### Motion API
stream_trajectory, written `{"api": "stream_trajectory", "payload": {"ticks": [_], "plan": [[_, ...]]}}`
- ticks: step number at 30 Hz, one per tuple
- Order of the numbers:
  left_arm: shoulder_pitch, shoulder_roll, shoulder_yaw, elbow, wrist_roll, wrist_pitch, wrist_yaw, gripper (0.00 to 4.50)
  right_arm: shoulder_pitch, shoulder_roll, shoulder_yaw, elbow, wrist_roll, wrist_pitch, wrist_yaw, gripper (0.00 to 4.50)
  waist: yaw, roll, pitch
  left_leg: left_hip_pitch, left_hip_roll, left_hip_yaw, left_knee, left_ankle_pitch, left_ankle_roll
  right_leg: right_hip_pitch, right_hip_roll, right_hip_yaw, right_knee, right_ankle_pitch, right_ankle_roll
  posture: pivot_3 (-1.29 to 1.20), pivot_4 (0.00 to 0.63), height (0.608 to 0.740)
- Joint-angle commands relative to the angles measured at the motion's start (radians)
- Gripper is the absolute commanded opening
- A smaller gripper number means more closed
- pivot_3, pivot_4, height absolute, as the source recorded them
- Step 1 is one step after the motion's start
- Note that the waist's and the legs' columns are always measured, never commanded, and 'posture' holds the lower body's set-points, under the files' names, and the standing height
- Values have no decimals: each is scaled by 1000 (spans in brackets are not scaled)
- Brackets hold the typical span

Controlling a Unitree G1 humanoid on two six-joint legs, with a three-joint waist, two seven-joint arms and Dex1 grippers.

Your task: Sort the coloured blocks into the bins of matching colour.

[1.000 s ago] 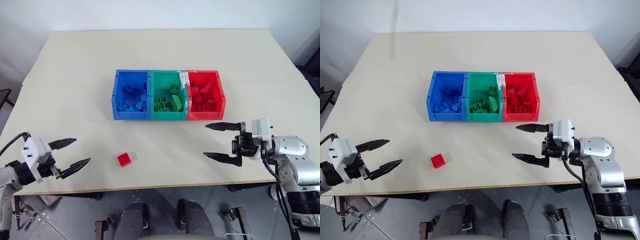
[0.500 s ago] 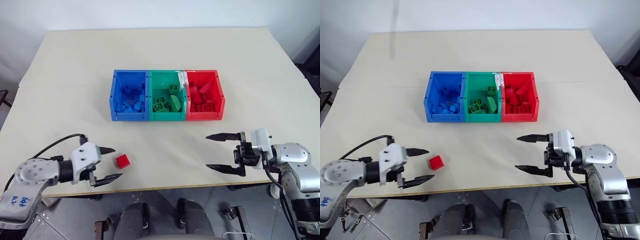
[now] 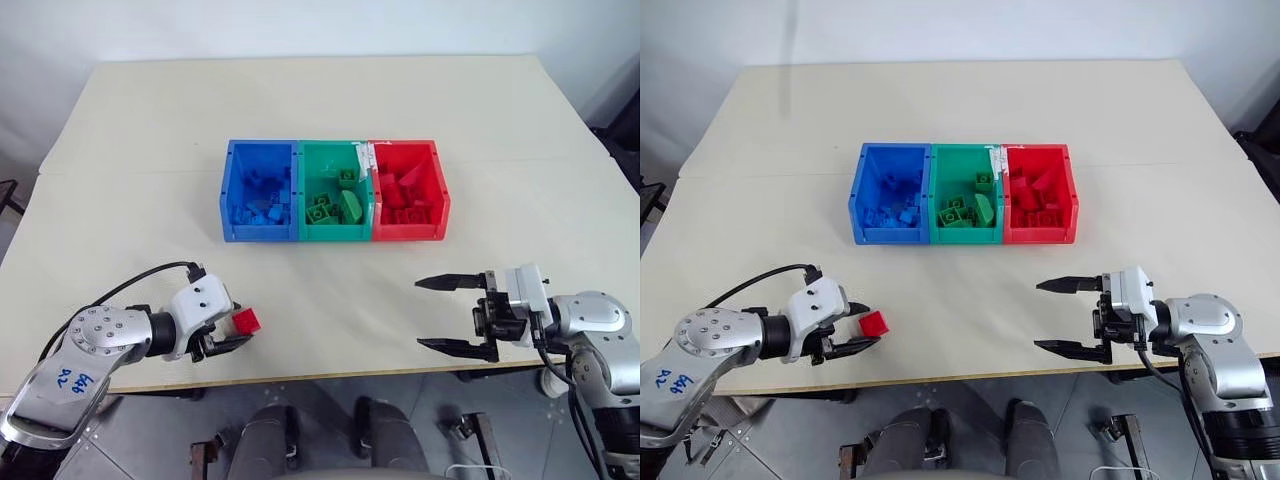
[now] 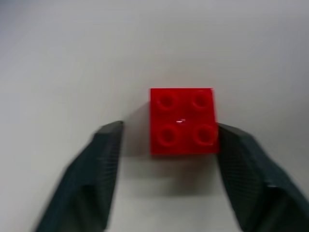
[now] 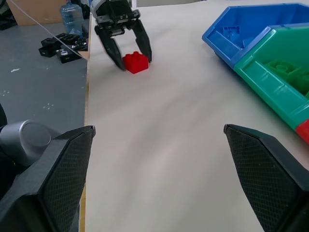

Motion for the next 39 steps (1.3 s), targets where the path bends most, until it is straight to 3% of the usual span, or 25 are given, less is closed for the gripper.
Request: {"api": "stream_trajectory", "payload": {"ticks": [1, 3, 7, 12, 20, 24, 31, 39], "plan": [[2, 22, -25, 2, 28, -19, -7, 1734, -3, 1, -20, -30, 11, -16, -6, 4500, 0, 1, 0, 0, 0, 0, 0, 0, 0, 0, 0, 0, 0, 0, 0, 0, 150, 740], [-14, 8, -12, 24, 14, -45, -16, 1462, -6, 2, -19, -27, 9, -19, -8, 4500, 0, 1, 0, 0, 0, 0, 0, 0, 0, 0, 0, 0, 0, 0, 0, 0, 150, 740], [-83, -109, 90, 77, -146, -112, -72, 1462, -9, 7, -22, -23, 6, -23, -21, 4500, 4, 1, 0, 0, 0, 0, 0, 1, 0, 0, 0, 0, -1, 0, 0, 0, 150, 740], [-163, -132, 128, 166, -178, -234, -144, 1462, -7, 26, -45, -19, 6, -31, -78, 4500, 1, 0, 0, 0, 0, 0, 0, 1, 0, 0, 0, 0, 1, 0, 0, 0, 150, 740], [-498, -320, -71, 366, -106, -294, -115, 1462, 23, 74, -164, -51, 37, -5, -275, 4500, 24, 0, 0, 0, -3, 1, 2, 3, 3, 2, 0, 0, 0, 1, 2, 0, 150, 740], [-746, -534, -219, 648, 12, -419, -80, 1462, 124, 89, -256, -117, 28, -16, -360, 4500, 49, 0, 0, -4, -3, 1, 7, 3, 3, 2, 1, -2, 0, 1, 3, 0, 150, 740], [-1089, -829, -269, 1203, 141, -749, -43, 1462, 329, 138, -344, -286, 20, -21, -476, 4500, 46, 0, 0, -5, -5, 2, 12, 1, 6, 3, 2, -2, -3, 2, 4, 0, 150, 740], [-1300, -971, -241, 1667, 256, -963, 97, 1462, 510, 236, -368, -481, 5, -24, -610, 4500, 32, 0, 0, -5, -2, 1, 11, -1, 8, 2, 0, -1, -8, 2, 4, 0, 150, 740]]}}
